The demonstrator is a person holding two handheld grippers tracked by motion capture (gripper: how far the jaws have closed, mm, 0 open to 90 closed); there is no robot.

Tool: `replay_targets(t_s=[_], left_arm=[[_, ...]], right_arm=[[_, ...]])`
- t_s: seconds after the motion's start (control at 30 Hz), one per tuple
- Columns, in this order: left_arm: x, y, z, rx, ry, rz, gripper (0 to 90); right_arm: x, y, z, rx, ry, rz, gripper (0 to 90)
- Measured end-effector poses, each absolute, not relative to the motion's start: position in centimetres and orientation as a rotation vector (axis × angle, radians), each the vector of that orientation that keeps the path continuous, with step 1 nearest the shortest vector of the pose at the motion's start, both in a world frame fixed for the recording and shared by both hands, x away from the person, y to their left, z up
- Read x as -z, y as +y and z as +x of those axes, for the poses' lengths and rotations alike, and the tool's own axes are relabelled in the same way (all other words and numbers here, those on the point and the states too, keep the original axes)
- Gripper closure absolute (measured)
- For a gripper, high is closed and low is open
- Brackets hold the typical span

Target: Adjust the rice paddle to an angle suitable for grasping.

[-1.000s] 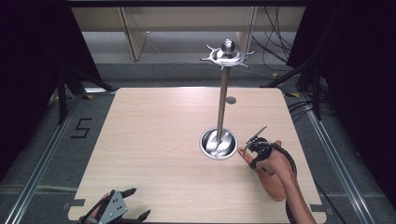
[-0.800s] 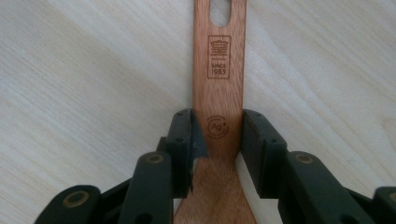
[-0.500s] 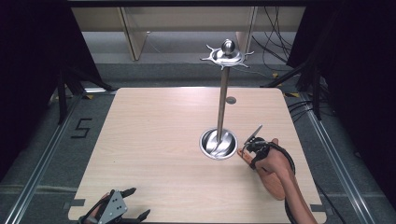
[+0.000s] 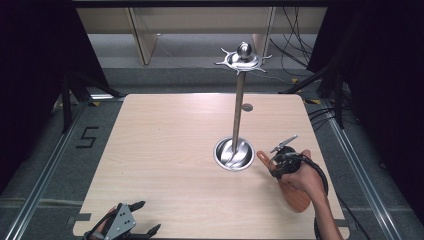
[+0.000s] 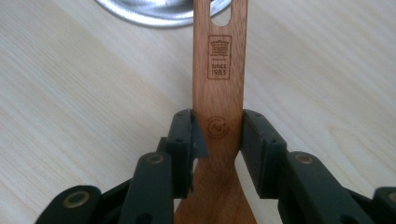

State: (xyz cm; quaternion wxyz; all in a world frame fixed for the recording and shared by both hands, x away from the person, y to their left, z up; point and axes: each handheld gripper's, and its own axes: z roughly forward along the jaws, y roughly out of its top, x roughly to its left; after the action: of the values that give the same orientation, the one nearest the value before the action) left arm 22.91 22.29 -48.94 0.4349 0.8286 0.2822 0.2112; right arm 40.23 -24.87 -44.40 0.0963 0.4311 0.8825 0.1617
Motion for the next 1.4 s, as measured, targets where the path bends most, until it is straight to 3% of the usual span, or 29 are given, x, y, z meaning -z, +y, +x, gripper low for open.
replay_targets(t_s=[1.4], left_arm=[[49.0,22.2,22.9,-0.541,0.683,2.072,17.7]], right_arm=[[39.7,-29.2,37.2,-0.887,2.36,1.182,67.1]])
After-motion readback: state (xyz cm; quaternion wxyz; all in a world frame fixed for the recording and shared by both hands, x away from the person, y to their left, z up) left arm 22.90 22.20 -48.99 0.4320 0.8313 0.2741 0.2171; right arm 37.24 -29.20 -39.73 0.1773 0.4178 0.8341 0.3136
